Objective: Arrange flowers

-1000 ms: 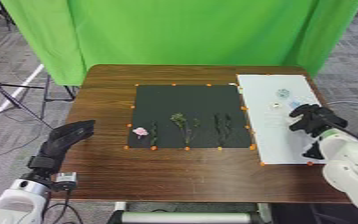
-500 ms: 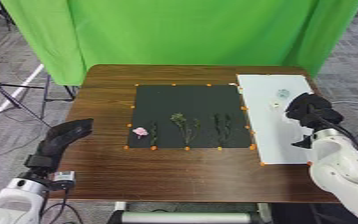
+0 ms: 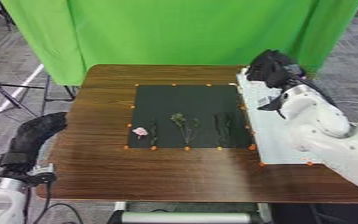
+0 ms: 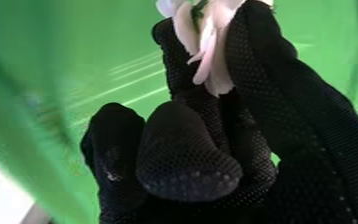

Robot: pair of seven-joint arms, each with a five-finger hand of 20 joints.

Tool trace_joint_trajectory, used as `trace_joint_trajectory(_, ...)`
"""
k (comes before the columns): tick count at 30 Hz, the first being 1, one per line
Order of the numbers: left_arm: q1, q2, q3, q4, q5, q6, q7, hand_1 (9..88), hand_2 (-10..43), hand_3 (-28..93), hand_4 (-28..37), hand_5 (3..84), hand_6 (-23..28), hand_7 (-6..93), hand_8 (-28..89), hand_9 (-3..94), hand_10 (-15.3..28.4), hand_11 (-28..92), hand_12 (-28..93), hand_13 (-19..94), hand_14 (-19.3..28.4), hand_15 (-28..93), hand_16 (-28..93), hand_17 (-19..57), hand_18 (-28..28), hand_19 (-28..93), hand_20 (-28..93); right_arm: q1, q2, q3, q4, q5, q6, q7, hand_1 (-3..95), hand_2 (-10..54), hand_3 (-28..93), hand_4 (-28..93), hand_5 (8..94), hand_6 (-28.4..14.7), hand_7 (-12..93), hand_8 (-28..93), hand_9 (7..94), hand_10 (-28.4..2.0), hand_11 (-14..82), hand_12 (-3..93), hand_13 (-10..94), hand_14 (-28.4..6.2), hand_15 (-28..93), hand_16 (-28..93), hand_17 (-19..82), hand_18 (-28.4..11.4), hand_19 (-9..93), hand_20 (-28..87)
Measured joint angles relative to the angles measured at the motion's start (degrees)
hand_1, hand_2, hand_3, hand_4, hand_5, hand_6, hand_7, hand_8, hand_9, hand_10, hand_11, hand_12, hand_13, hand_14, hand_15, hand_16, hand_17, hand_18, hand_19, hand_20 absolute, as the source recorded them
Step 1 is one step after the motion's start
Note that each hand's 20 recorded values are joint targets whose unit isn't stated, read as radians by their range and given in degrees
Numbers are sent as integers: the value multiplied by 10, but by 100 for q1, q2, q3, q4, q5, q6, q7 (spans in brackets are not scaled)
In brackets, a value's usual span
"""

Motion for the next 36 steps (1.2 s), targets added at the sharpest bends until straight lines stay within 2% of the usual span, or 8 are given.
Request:
trace_joint_trajectory(1,4,10,11,7,-74,156,40,227,146,621,-277,473,38,147,-77,450,148,186,91,339,187,183,-16,62,131,114,148,225,-210,-186,145,-1,-107,-60,620,-95,574,-167,796,29,187,32,844,-95,24,313,914,6,667,307,622,-139,932,675)
trace_joint_trajectory(3,-7,36,65,35,-102,368,142,228,181,605,-281,477,39,146,-77,454,150,188,89,340,186,188,-21,63,128,115,147,634,-674,-519,451,0,-364,-127,620,-95,573,-168,797,29,186,32,844,-95,23,311,914,5,667,308,622,-139,932,676)
trace_joint_trajectory(5,-52,69,165,77,-97,415,240,230,195,601,-282,479,39,146,-78,456,151,188,87,342,186,192,-22,63,126,115,147,944,-1147,-726,723,52,-625,-142,621,-95,572,-169,796,29,186,31,843,-94,23,311,913,5,668,309,622,-139,932,676)
trace_joint_trajectory(10,-309,160,521,147,-89,413,338,226,201,605,-282,479,41,146,-78,456,153,191,87,345,187,202,-25,62,127,119,148,1281,-2247,-670,1087,542,-1208,-163,622,-95,572,-166,794,27,185,32,840,-94,23,309,911,3,669,309,622,-139,932,677)
trace_joint_trajectory(12,-420,174,602,148,-81,401,340,227,197,603,-283,477,42,142,-77,456,154,191,86,344,189,207,-25,61,128,120,148,1328,-2602,-663,1139,697,-1322,-163,623,-95,570,-165,794,27,185,33,839,-94,23,309,911,2,670,310,621,-139,932,678)
trace_joint_trajectory(22,-505,178,619,75,-20,371,343,228,192,587,-283,473,50,110,-65,452,164,185,88,340,194,218,-29,58,130,126,146,1213,-3886,-754,1767,917,-1821,-110,627,-95,563,-164,790,26,185,35,836,-95,23,307,906,-1,675,310,620,-142,932,684)
trace_joint_trajectory(27,-520,177,675,75,56,329,371,227,191,586,-283,471,52,100,-59,451,166,181,91,338,196,220,-29,55,132,131,146,1133,-4026,-965,1791,747,-1853,-96,629,-95,560,-163,787,27,186,34,835,-95,23,305,905,-2,677,309,620,-142,932,685)
trace_joint_trajectory(36,-525,151,735,73,58,268,393,227,184,589,-283,469,50,96,-52,445,164,171,95,337,197,220,-28,52,133,131,143,937,-4180,-1001,2120,492,-1898,-71,626,-95,557,-156,781,31,193,34,834,-91,24,307,905,-1,678,307,619,-140,932,684)
